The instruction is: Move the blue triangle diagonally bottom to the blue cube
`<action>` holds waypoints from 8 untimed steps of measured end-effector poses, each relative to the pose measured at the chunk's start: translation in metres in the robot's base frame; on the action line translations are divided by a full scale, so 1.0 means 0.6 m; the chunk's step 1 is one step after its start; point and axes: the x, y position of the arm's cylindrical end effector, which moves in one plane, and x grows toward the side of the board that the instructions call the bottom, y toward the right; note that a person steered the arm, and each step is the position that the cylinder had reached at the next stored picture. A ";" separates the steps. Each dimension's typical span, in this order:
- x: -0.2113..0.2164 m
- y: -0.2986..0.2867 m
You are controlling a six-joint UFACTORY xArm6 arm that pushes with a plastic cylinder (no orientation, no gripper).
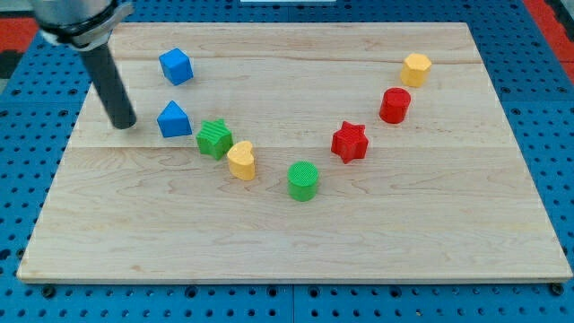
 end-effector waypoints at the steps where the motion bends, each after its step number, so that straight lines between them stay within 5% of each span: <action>1: 0.055 0.039; 8: -0.029 0.120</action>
